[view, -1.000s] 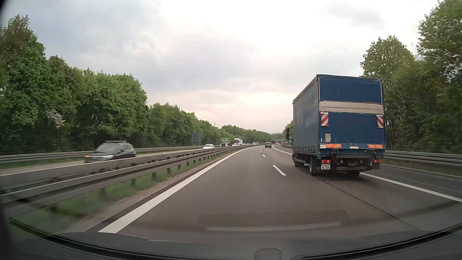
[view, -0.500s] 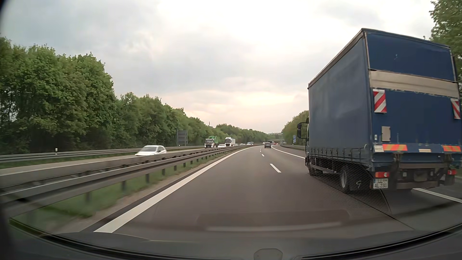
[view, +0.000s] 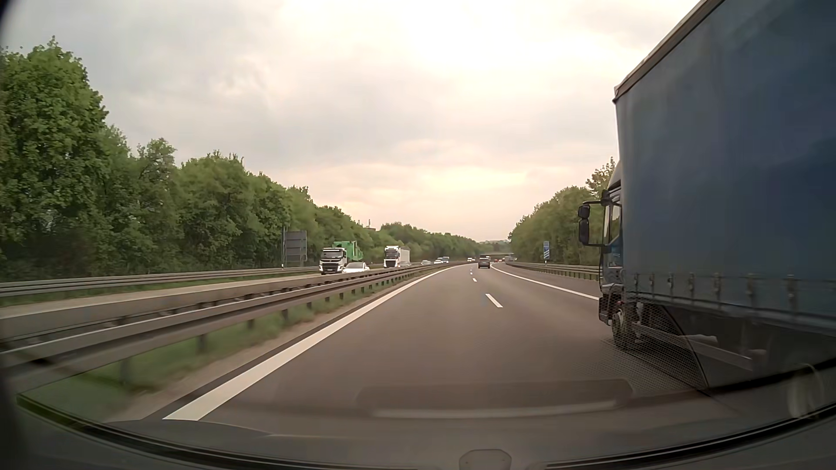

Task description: Follow the waypoints while adhering to traffic rules and regulations

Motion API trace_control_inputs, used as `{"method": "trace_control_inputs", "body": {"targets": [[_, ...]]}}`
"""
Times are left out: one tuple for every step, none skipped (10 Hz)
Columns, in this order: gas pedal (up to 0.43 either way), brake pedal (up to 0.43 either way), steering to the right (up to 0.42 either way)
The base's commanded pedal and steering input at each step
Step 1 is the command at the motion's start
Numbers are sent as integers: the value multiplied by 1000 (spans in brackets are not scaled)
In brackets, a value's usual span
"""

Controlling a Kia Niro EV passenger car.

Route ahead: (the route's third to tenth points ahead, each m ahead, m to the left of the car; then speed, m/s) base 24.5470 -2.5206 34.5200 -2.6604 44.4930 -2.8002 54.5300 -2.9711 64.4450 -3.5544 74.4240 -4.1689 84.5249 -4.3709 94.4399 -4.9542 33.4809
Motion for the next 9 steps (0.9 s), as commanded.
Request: {"method": "trace_control_inputs", "body": {"targets": [[189, 0, 5], [189, 0, 5], [189, 0, 6], [189, 0, 5], [189, 0, 5], [189, 0, 6], [189, 0, 7], [189, 0, 8], [189, 0, 9]]}}
